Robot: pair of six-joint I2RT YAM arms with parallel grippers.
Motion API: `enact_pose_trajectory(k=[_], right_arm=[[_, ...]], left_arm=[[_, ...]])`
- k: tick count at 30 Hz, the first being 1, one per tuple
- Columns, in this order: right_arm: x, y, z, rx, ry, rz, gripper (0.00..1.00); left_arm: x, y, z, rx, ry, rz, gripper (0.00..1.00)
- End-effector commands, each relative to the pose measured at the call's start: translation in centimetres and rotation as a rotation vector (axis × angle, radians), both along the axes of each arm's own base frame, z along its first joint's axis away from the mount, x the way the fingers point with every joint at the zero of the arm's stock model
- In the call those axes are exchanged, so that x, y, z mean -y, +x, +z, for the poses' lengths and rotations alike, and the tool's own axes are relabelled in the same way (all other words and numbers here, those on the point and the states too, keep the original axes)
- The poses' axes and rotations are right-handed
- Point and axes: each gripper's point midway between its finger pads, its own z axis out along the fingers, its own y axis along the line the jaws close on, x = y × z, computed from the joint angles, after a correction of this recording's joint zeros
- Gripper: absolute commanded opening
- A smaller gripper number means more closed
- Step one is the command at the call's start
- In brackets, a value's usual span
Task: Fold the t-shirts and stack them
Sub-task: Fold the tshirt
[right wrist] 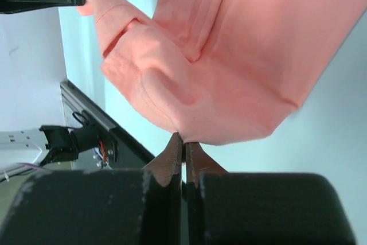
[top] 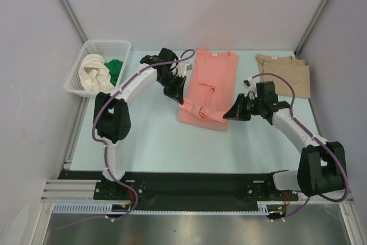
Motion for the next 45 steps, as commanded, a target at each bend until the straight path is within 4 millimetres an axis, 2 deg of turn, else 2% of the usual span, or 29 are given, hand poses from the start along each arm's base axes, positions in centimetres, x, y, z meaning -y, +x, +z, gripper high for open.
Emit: enact_pose_trajectory(k=[1, 5, 10, 11, 12, 14, 16, 18, 19, 21, 22, 25, 27, 28, 29, 31, 32, 33, 37, 38, 39, 40, 41, 43, 44, 45], right_arm=[[0.3, 3.7, 1.8, 0.111, 0.011, -0.023, 0.0], [0.8, 5.5, 1.5, 0.124, 0.006, -0.041, 0.0], [1.4, 7.7, 1.1, 0.131, 0.002, -0.061, 0.0], [1.4, 8.2, 1.0, 0.132, 0.002, -0.063, 0.0], [1.5, 8.9, 0.9, 0.135, 0.0, -0.067, 0.0], [1.4, 9.7, 0.8, 0.137, 0.002, -0.064, 0.0], [1.4, 10.9, 0.4, 0.136, -0.003, -0.067, 0.0], [1.4, 11.7, 0.2, 0.14, -0.003, -0.067, 0.0], [1.5, 12.4, -0.2, 0.144, -0.013, -0.065, 0.0], [1.7, 13.5, -0.6, 0.155, -0.027, -0.068, 0.0], [1.8, 14.0, -0.8, 0.155, -0.032, -0.074, 0.0], [1.8, 16.2, -1.3, 0.174, -0.043, -0.07, 0.0], [1.9, 17.7, -1.7, 0.192, -0.056, -0.067, 0.0], [1.9, 18.3, -1.9, 0.201, -0.068, -0.071, 0.0], [2.2, 18.7, -2.6, 0.192, -0.089, -0.077, 0.02], [2.8, 19.8, -2.2, 0.218, -0.123, -0.107, 0.21], [3.0, 19.9, -2.2, 0.217, -0.133, -0.115, 0.36], [3.3, 19.9, -1.9, 0.219, -0.137, -0.125, 0.41], [4.2, 17.9, -1.5, 0.198, -0.142, -0.153, 0.48], [4.4, 17.2, -1.5, 0.186, -0.137, -0.159, 0.48], [4.5, 16.5, -1.5, 0.172, -0.132, -0.165, 0.48], [4.4, 15.0, -1.6, 0.147, -0.119, -0.164, 0.48], [4.4, 14.0, -1.7, 0.127, -0.11, -0.159, 0.48], [4.0, 12.2, -1.4, 0.109, -0.084, -0.14, 0.48], [3.9, 10.6, -2.7, 0.052, -0.081, -0.139, 0.48], [3.8, 9.8, -3.1, 0.03, -0.076, -0.135, 0.48]], left_arm=[[1.0, 3.9, 1.5, 0.108, -0.024, -0.024, 0.0], [2.0, 6.2, 1.0, 0.133, -0.029, -0.025, 0.0], [2.6, 7.8, 0.1, 0.142, -0.032, -0.027, 0.01], [2.7, 8.3, 0.5, 0.159, -0.037, -0.026, 0.0], [2.9, 8.7, -0.3, 0.151, -0.031, -0.024, 0.0], [3.1, 9.6, -0.1, 0.176, -0.038, -0.021, 0.0], [3.1, 10.5, -1.1, 0.18, -0.026, -0.014, 0.0], [3.2, 11.7, -1.0, 0.205, -0.03, -0.004, 0.01], [3.1, 12.2, -2.0, 0.201, -0.02, 0.002, 0.01], [3.2, 13.4, -1.7, 0.232, -0.029, 0.011, 0.0], [3.0, 14.3, -2.5, 0.24, -0.023, 0.022, 0.0], [3.1, 17.2, -1.7, 0.34, -0.032, 0.05, 0.01], [3.3, 19.3, -1.2, 0.423, -0.037, 0.07, 0.08], [3.4, 19.8, -0.9, 0.452, -0.04, 0.069, 0.3], [3.5, 20.2, -0.6, 0.476, -0.045, 0.071, 0.43], [3.8, 21.6, 0.7, 0.562, -0.062, 0.067, 0.65], [3.7, 21.9, 1.5, 0.589, -0.066, 0.069, 0.69], [3.8, 22.5, 2.3, 0.629, -0.073, 0.074, 0.73], [3.1, 22.4, 4.3, 0.669, -0.058, 0.088, 0.75], [2.9, 21.8, 4.1, 0.649, -0.051, 0.086, 0.75], [2.5, 20.9, 4.8, 0.633, -0.047, 0.086, 0.75], [2.0, 20.2, 4.9, 0.608, -0.037, 0.094, 0.75], [1.5, 19.0, 3.5, 0.553, -0.018, 0.093, 0.75], [0.7, 16.0, 2.6, 0.427, -0.019, 0.081, 0.74], [0.4, 14.5, 1.1, 0.349, -0.012, 0.073, 0.73], [-0.2, 12.3, 0.1, 0.24, 0.0, 0.067, 0.73]])
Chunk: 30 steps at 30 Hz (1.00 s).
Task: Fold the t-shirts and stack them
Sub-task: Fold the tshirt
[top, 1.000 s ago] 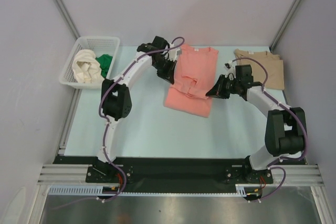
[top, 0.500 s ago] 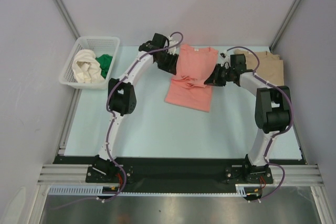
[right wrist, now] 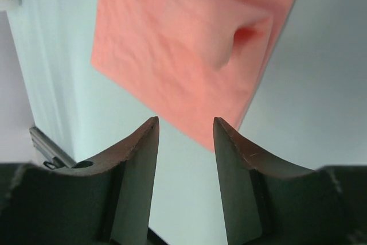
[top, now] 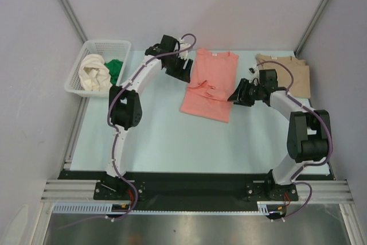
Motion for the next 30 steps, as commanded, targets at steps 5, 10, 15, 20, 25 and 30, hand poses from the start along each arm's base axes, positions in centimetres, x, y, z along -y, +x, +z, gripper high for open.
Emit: enact_pose_trajectory(k=[5, 10, 15, 20, 25, 30], right_arm=[[-1.4, -6.9, -1.8, -0.152, 0.084, 0.033, 0.48], [-1.4, -8.3, -3.9, -0.212, 0.097, 0.022, 0.49], [-1.5, -7.6, -5.0, -0.227, 0.107, 0.014, 0.49], [-1.6, -6.6, -5.8, -0.246, 0.106, 0.013, 0.5], [-1.9, -6.1, -6.8, -0.276, 0.108, 0.012, 0.5], [-2.4, -6.2, -7.3, -0.299, 0.11, 0.018, 0.49]], left_arm=[[-3.0, -11.9, -3.1, -0.547, -0.093, 0.009, 0.73], [-3.6, -13.4, -4.4, -0.636, -0.115, 0.015, 0.74], [-3.3, -13.4, -5.6, -0.686, -0.137, 0.029, 0.71], [-2.9, -13.4, -7.2, -0.717, -0.142, 0.027, 0.71], [-2.3, -13.4, -8.3, -0.735, -0.141, 0.016, 0.71], [-1.0, -13.0, -8.7, -0.74, -0.149, 0.012, 0.69]])
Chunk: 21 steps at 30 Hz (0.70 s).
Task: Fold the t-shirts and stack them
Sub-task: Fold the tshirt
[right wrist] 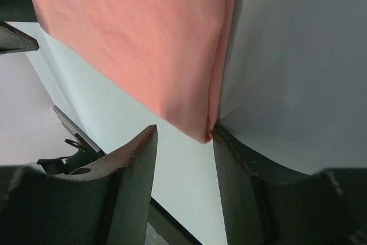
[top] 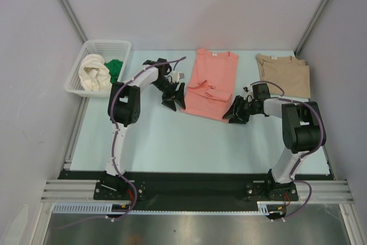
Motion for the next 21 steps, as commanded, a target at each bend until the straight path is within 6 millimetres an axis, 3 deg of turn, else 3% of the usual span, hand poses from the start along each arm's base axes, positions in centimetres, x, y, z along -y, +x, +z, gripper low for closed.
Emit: enact_pose_trajectory(k=[1, 8, 13, 16, 17, 18, 19, 21], right_arm=[[-0.4, 0.7, -0.3, 0.003, -0.006, 0.002, 0.49], [-0.2, 0.5, -0.7, -0.019, -0.017, 0.001, 0.47], [-0.1, 0.4, -1.0, -0.033, -0.038, 0.009, 0.4], [-0.3, 0.3, -1.1, -0.031, -0.027, 0.016, 0.25], [-0.4, 0.1, -1.0, -0.029, -0.019, 0.023, 0.14], [-0.5, 0.2, -0.8, -0.02, -0.013, 0.027, 0.08], [-0.7, 0.2, -0.4, -0.007, -0.007, 0.034, 0.04], [-0.9, 0.4, 0.4, 0.012, 0.01, 0.043, 0.0]], left_arm=[[1.7, 0.6, -0.8, 0.016, -0.021, -0.019, 0.69], [2.2, 0.2, -1.5, -0.008, -0.024, -0.018, 0.61], [2.6, 1.1, -1.5, 0.003, -0.032, -0.002, 0.45], [2.9, 1.3, -1.5, 0.008, -0.041, 0.002, 0.3], [3.0, 1.4, -1.4, 0.015, -0.045, 0.001, 0.22], [3.1, 1.4, -1.3, 0.017, -0.049, -0.003, 0.08], [3.1, 1.4, -0.8, 0.022, -0.055, -0.003, 0.02], [3.1, 1.2, -0.1, 0.029, -0.064, -0.006, 0.0]])
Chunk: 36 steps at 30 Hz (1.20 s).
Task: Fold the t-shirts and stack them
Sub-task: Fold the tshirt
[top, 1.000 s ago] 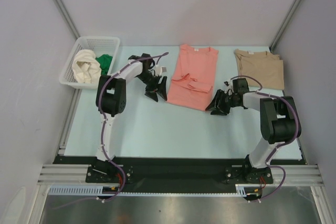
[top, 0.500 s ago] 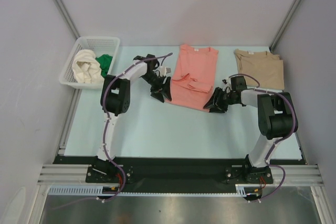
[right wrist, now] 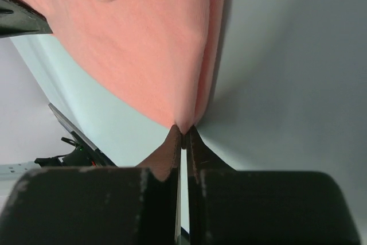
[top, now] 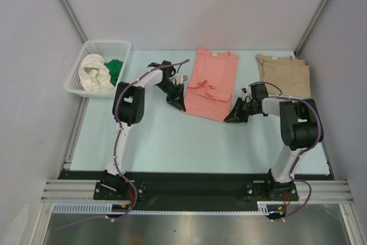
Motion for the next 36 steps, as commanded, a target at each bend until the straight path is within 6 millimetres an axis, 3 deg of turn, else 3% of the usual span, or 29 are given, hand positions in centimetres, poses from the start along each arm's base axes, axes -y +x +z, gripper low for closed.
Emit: enact_pose_trajectory(k=[1, 4, 5, 9, 15, 24, 36], right_arm=[[-0.6, 0.4, 2.3, 0.059, 0.026, 0.03, 0.0], [-0.4, 0.3, 3.9, 0.071, 0.036, 0.035, 0.0], [-0.5, 0.3, 5.2, 0.096, 0.053, 0.045, 0.0], [-0.2, -0.4, 8.3, 0.124, 0.073, 0.061, 0.0], [-0.1, -2.1, 11.1, 0.185, 0.079, 0.067, 0.0], [-0.4, -5.6, 12.6, 0.233, 0.071, 0.091, 0.0], [0.0, -7.7, 13.1, 0.267, 0.063, 0.096, 0.0]], left_arm=[[0.7, 0.8, 2.4, 0.087, -0.035, -0.018, 0.0], [0.1, -0.1, 4.1, 0.104, -0.024, -0.026, 0.0], [-0.2, -0.4, 5.9, 0.136, -0.025, -0.028, 0.0], [-1.0, -1.8, 8.7, 0.163, -0.03, -0.03, 0.0], [-0.7, -3.0, 10.7, 0.21, -0.03, -0.056, 0.01], [0.3, -6.6, 13.5, 0.272, -0.035, -0.125, 0.0], [-1.1, -9.2, 15.1, 0.333, 0.012, -0.132, 0.0]])
